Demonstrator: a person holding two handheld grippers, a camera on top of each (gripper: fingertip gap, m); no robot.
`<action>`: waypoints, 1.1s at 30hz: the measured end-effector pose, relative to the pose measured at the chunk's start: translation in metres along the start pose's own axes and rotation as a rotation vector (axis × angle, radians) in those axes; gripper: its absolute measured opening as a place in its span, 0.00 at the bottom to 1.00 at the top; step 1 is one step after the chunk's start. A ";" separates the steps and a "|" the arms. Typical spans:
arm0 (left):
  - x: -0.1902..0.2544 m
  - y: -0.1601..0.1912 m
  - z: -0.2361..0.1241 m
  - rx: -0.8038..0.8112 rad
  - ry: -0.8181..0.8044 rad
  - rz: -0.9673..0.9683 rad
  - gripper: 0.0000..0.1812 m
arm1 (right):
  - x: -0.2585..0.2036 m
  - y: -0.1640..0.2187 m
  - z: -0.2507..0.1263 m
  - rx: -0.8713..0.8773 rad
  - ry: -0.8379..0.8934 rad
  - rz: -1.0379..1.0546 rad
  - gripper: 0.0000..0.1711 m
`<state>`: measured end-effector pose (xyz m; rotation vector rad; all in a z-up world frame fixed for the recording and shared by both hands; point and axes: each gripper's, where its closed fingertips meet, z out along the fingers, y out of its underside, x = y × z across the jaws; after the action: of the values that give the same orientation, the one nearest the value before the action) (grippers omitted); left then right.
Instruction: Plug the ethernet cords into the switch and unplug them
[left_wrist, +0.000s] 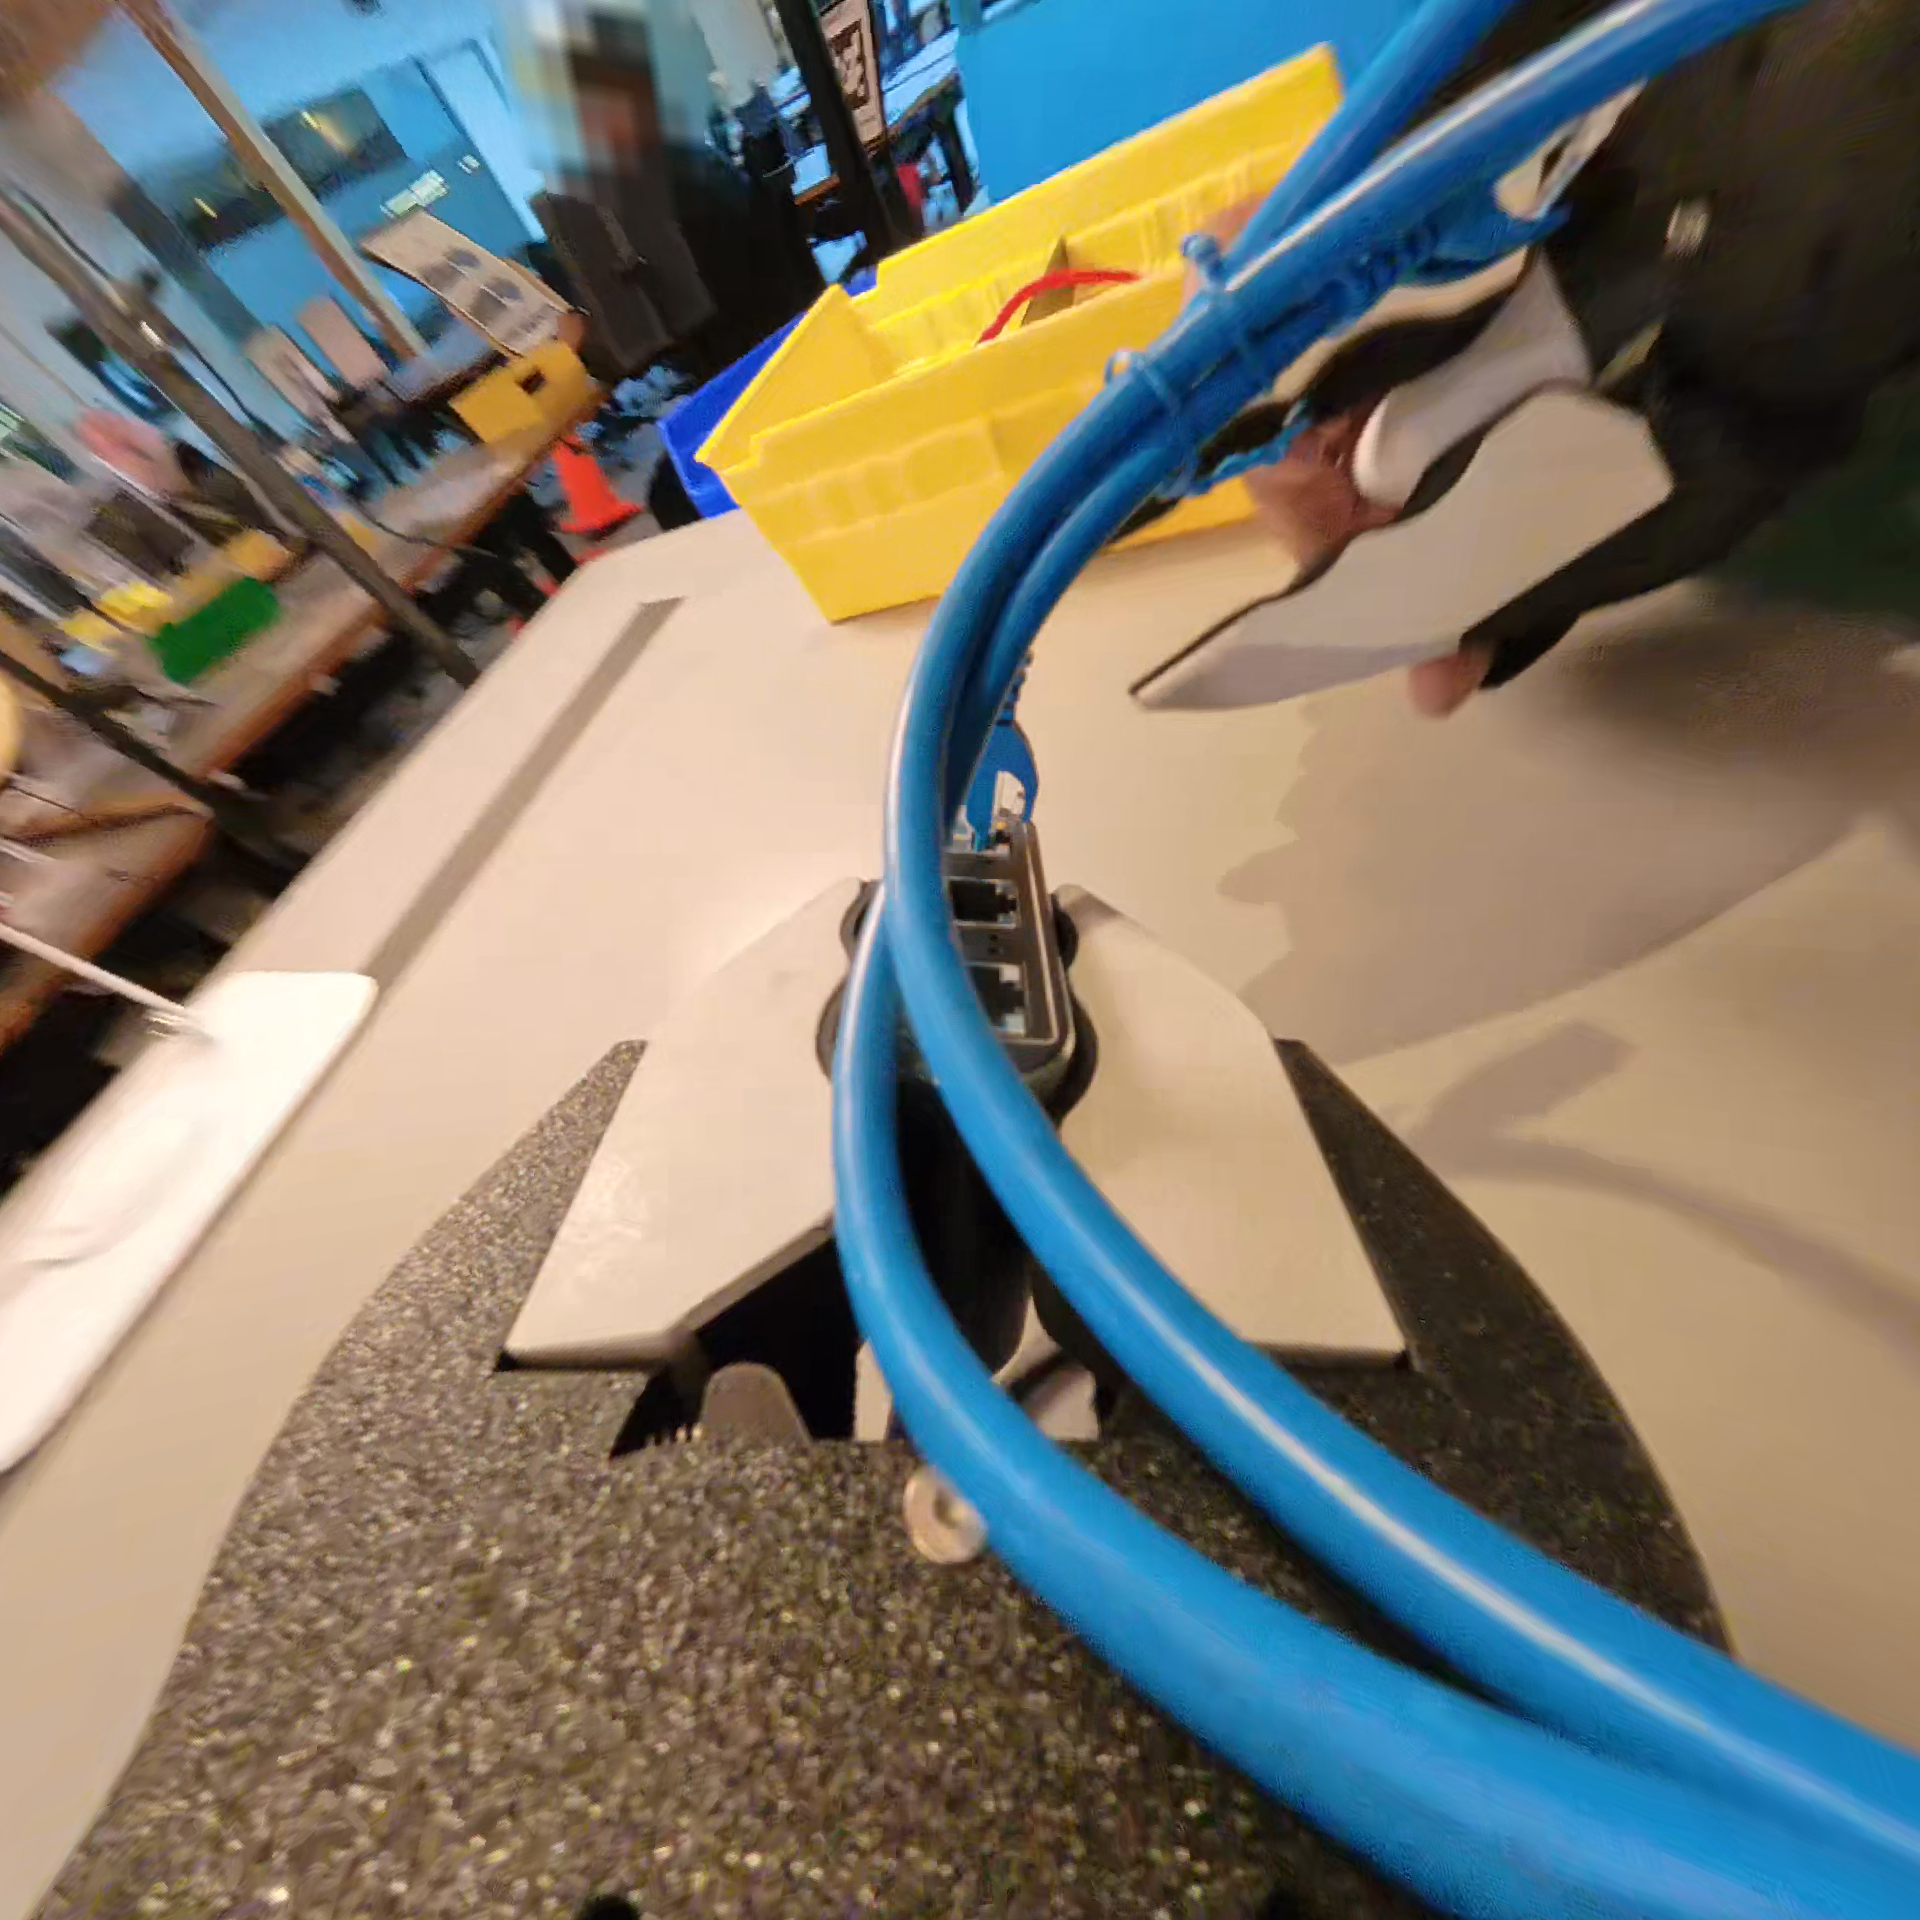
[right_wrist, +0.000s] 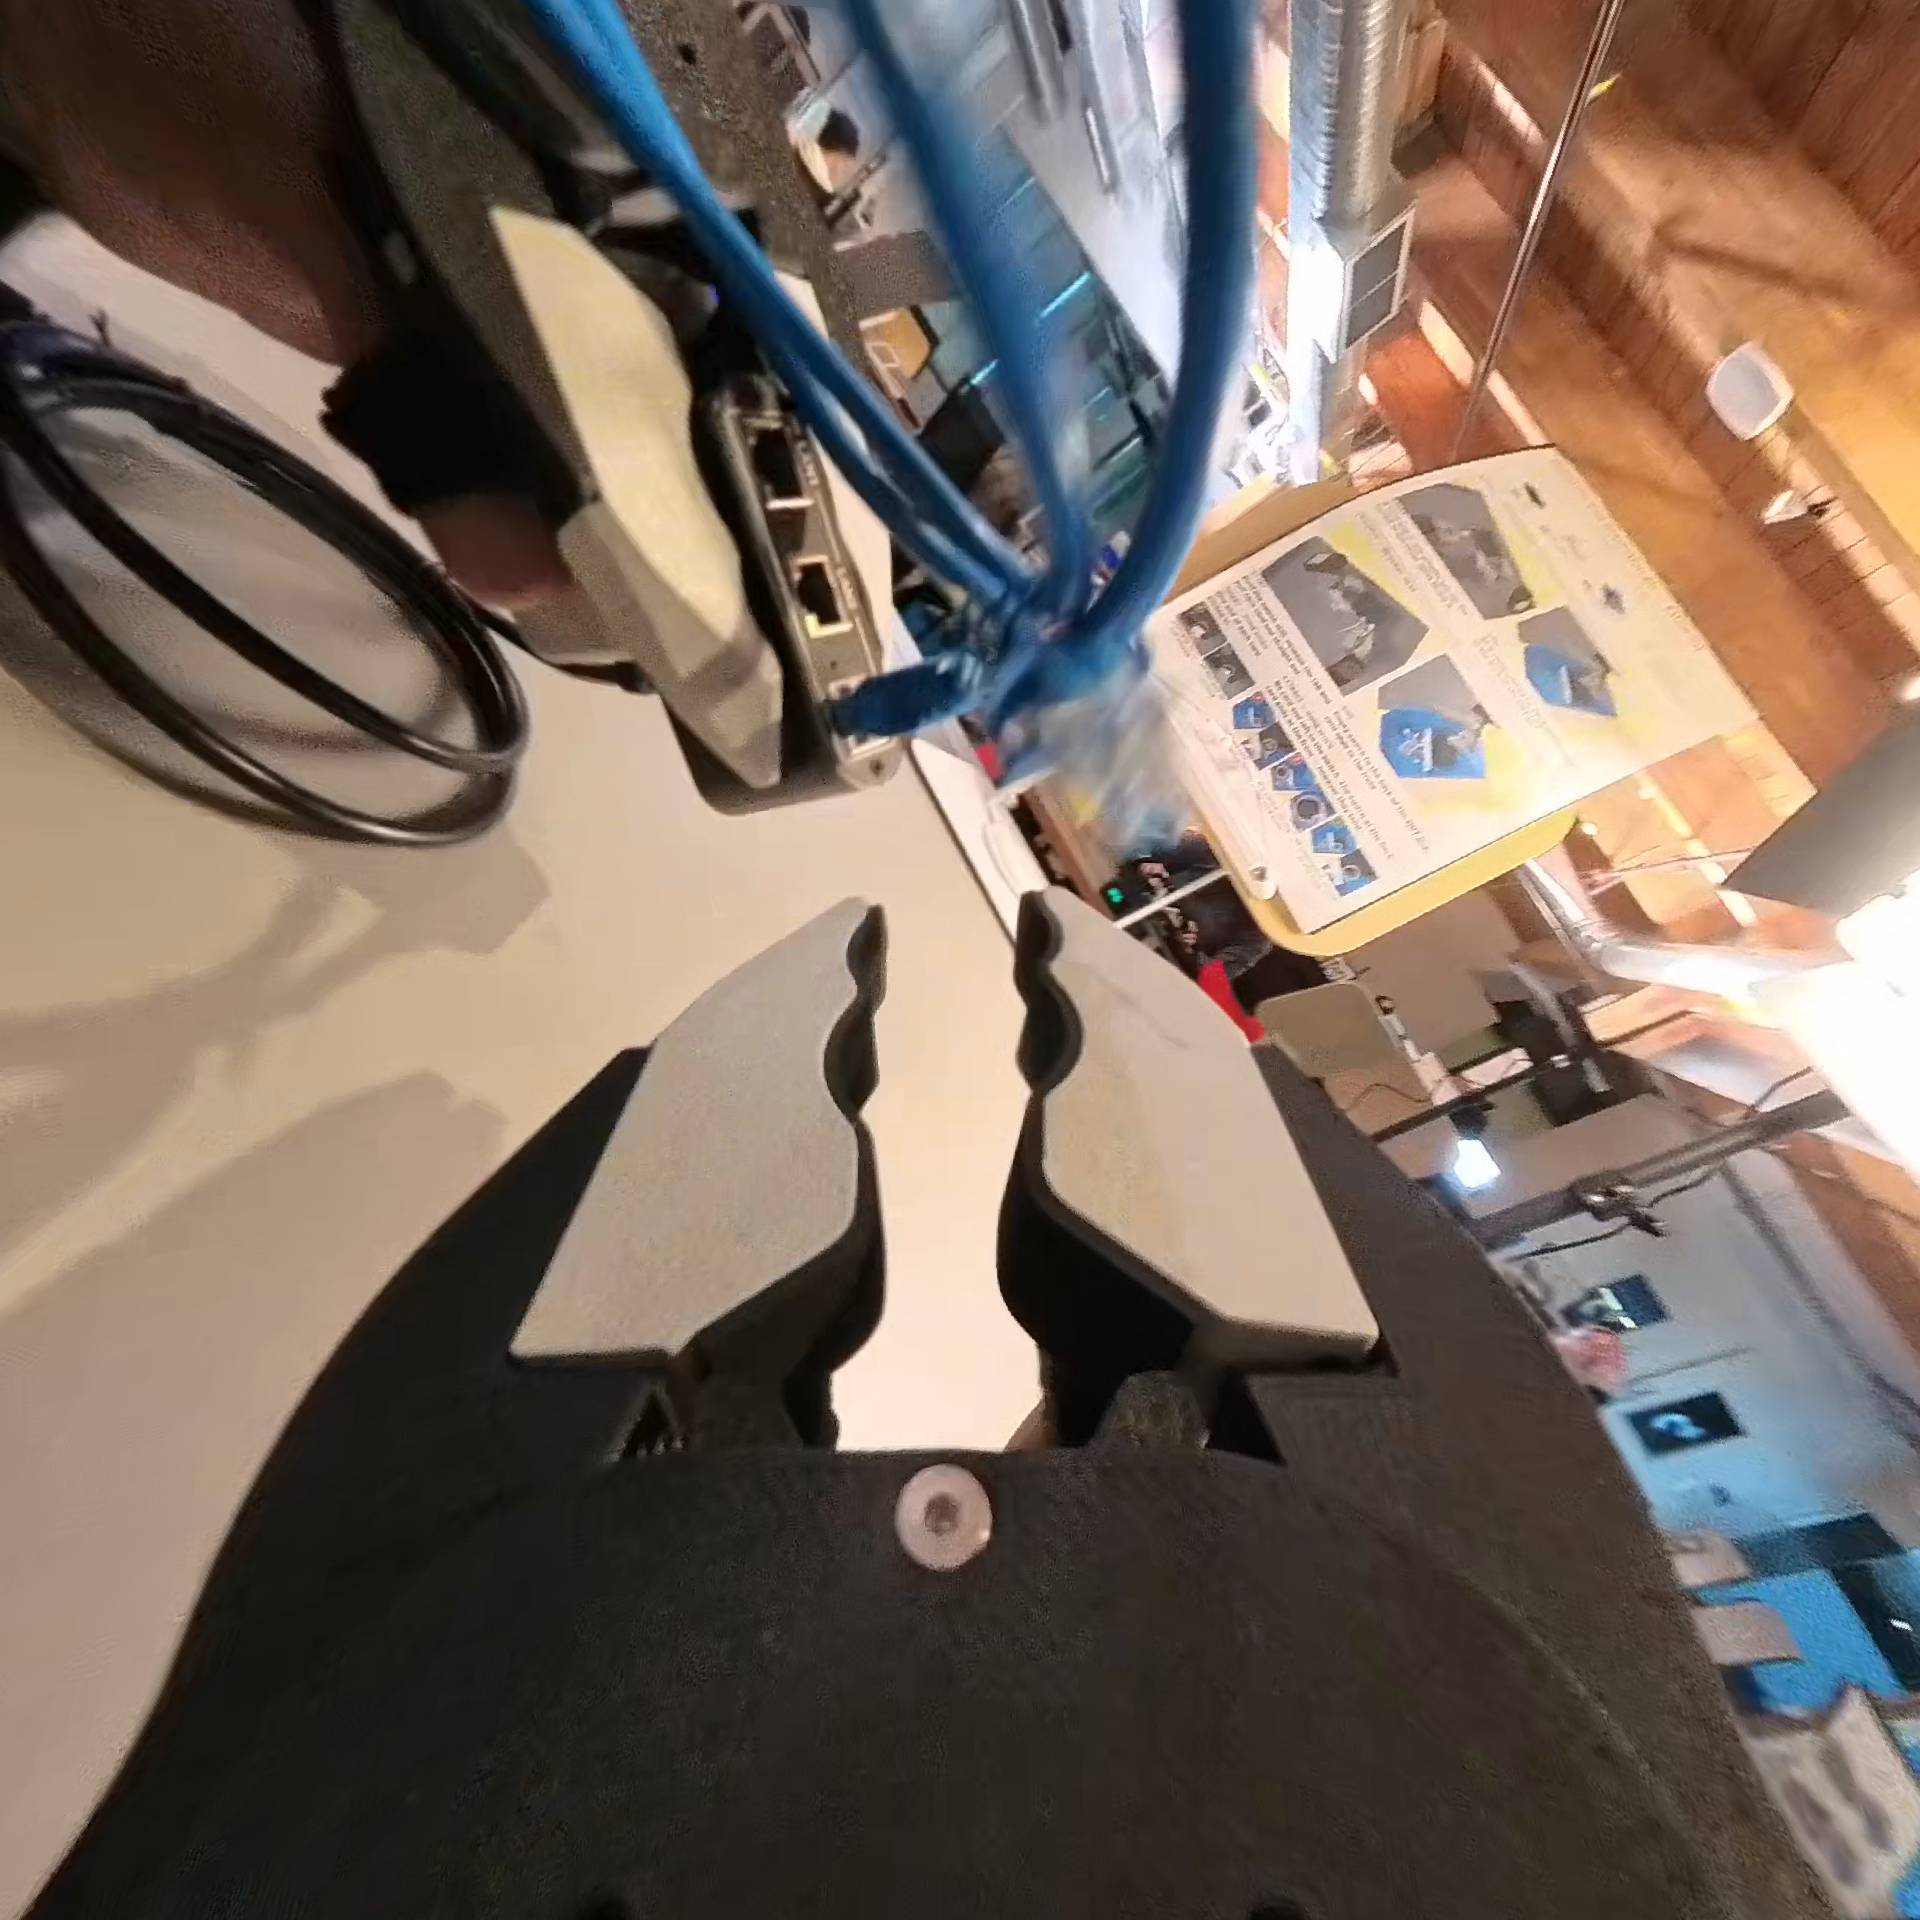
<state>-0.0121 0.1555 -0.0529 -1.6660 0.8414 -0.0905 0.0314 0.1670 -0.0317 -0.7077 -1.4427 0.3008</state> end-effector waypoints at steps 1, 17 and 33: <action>0.000 -0.001 -0.003 0.017 0.038 -0.075 0.16 | -0.002 0.000 0.000 0.003 -0.021 0.022 0.14; 0.035 -0.006 -0.006 0.101 0.493 -0.612 0.16 | -0.020 -0.019 -0.002 0.124 -0.357 0.593 0.14; 0.054 -0.013 0.000 0.100 0.481 -0.402 0.16 | -0.035 -0.028 -0.004 0.140 -0.540 0.869 0.10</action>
<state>0.0333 0.1256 -0.0620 -1.7220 0.8222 -0.8242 0.0237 0.1234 -0.0426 -1.1705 -1.5122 1.3336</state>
